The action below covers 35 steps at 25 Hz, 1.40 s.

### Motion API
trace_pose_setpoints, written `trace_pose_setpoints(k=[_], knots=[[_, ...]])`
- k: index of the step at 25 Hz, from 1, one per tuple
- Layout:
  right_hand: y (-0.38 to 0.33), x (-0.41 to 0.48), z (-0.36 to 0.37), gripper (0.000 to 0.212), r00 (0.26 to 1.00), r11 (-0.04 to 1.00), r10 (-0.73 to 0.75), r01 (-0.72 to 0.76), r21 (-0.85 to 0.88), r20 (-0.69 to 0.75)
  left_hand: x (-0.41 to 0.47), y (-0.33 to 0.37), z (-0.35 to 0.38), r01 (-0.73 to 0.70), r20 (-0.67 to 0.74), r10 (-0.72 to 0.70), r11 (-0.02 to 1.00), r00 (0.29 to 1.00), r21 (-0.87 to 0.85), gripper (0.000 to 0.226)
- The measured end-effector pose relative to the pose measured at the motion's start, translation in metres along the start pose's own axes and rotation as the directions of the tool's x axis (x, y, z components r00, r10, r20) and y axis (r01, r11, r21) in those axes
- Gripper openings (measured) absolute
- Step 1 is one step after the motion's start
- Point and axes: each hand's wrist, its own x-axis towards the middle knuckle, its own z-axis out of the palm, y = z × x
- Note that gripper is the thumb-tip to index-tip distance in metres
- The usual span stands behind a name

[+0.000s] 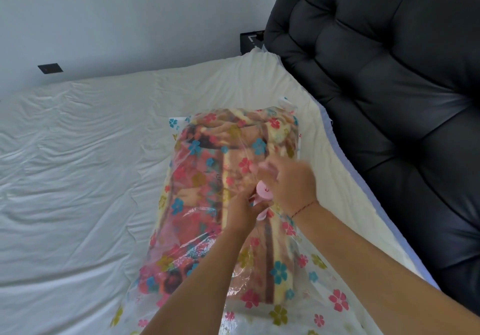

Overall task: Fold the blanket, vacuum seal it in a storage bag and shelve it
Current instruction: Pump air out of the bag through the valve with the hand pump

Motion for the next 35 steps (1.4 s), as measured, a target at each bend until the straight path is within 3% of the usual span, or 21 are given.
trace_pose_setpoints(k=[1, 3, 6, 7, 8, 10, 12, 16, 17, 19, 20, 21, 22, 25, 26, 28, 29, 30, 31, 33, 35], knots=[[0.005, -0.006, 0.012, 0.03, 0.975, 0.994, 0.099, -0.086, -0.071, 0.198, -0.003, 0.002, 0.003, -0.012, -0.007, 0.012, 1.0, 1.0, 0.009, 0.038], [0.01, 0.001, 0.004, 0.038, 0.951, 0.983, 0.18, -0.178, -0.033, 0.252, -0.001, 0.004, 0.004, -0.022, -0.016, 0.022, 1.0, 1.0, -0.009, 0.042], [-0.001, 0.021, -0.03, 0.043, 0.96, 0.978, 0.062, -0.002, 0.211, -0.275, 0.009, 0.0, -0.001, -0.005, -0.007, 0.005, 0.999, 1.0, -0.032, 0.055], [0.0, 0.018, -0.03, 0.042, 0.949, 0.981, 0.029, 0.033, 0.193, -0.314, 0.009, -0.001, -0.001, -0.001, -0.007, 0.0, 1.0, 1.0, -0.021, 0.055], [0.006, 0.008, -0.017, 0.041, 0.964, 0.99, 0.021, 0.018, 0.142, -0.265, 0.006, -0.001, 0.0, 0.002, -0.014, -0.003, 1.0, 1.0, -0.014, 0.054], [0.015, -0.009, 0.015, 0.041, 0.979, 0.99, 0.125, -0.135, 0.048, 0.163, 0.0, 0.005, 0.003, -0.023, -0.017, 0.022, 1.0, 1.0, -0.005, 0.047], [0.018, -0.003, 0.009, 0.047, 0.959, 0.982, 0.143, -0.168, 0.083, 0.246, 0.002, 0.007, 0.002, -0.032, -0.008, 0.032, 0.999, 0.999, -0.019, 0.046], [0.009, 0.019, -0.035, 0.051, 0.95, 0.976, -0.01, 0.077, 0.204, -0.313, 0.012, -0.001, -0.004, -0.014, 0.003, 0.014, 0.999, 1.0, -0.049, 0.053], [0.012, 0.01, -0.028, 0.053, 0.955, 0.99, 0.001, 0.04, 0.133, -0.296, 0.009, -0.002, -0.002, -0.003, 0.008, 0.004, 0.999, 1.0, -0.048, 0.051], [0.017, -0.006, 0.006, 0.052, 0.994, 0.998, 0.053, -0.051, -0.028, 0.095, 0.001, 0.0, 0.001, -0.017, 0.0, 0.017, 0.999, 1.0, -0.03, 0.044], [0.018, -0.008, 0.015, 0.047, 0.951, 0.991, 0.103, -0.072, -0.113, 0.292, 0.0, 0.002, 0.001, -0.029, -0.001, 0.029, 0.999, 1.0, -0.025, 0.041], [0.017, -0.004, 0.011, 0.043, 0.932, 0.991, 0.115, -0.084, -0.104, 0.343, 0.002, 0.003, 0.001, -0.047, 0.0, 0.047, 0.998, 0.999, -0.033, 0.04], [0.016, 0.007, 0.002, 0.041, 0.951, 0.995, 0.103, -0.098, -0.031, 0.291, 0.005, 0.004, -0.001, -0.058, -0.005, 0.058, 0.997, 0.998, -0.046, 0.042], [0.009, 0.032, -0.036, 0.044, 0.968, 0.972, 0.013, 0.046, 0.229, -0.251, 0.013, 0.006, -0.009, -0.044, 0.001, 0.045, 0.997, 0.999, -0.064, 0.049], [0.011, 0.027, -0.034, 0.046, 0.964, 0.973, 0.014, 0.048, 0.227, -0.265, 0.013, 0.005, -0.008, -0.04, 0.01, 0.04, 0.998, 0.999, -0.055, 0.049], [0.015, 0.003, 0.001, 0.041, 0.997, 0.988, 0.073, -0.076, 0.135, 0.029, 0.005, 0.001, -0.004, -0.05, 0.011, 0.05, 0.999, 0.999, -0.022, 0.045], [0.015, -0.006, 0.016, 0.035, 0.949, 0.99, 0.121, -0.138, 0.039, 0.292, 0.003, 0.002, -0.002, -0.064, 0.007, 0.065, 0.998, 0.998, -0.015, 0.041], [0.016, -0.008, 0.019, 0.031, 0.915, 0.99, 0.127, -0.139, 0.006, 0.383, 0.002, 0.003, -0.001, -0.07, 0.005, 0.07, 0.997, 0.998, -0.02, 0.038], [0.016, -0.001, 0.011, 0.032, 0.919, 0.987, 0.123, -0.151, 0.046, 0.373, 0.003, 0.005, -0.002, -0.072, 0.0, 0.072, 0.997, 0.997, -0.037, 0.039], [0.012, 0.024, -0.018, 0.033, 0.997, 0.975, 0.065, -0.071, 0.209, 0.035, 0.009, 0.005, -0.006, -0.057, -0.011, 0.056, 0.996, 0.998, -0.068, 0.046], [0.007, 0.033, -0.032, 0.033, 0.984, 0.968, 0.029, 0.016, 0.25, -0.174, 0.011, 0.005, -0.009, -0.02, -0.011, 0.02, 0.996, 1.0, -0.083, 0.049]])
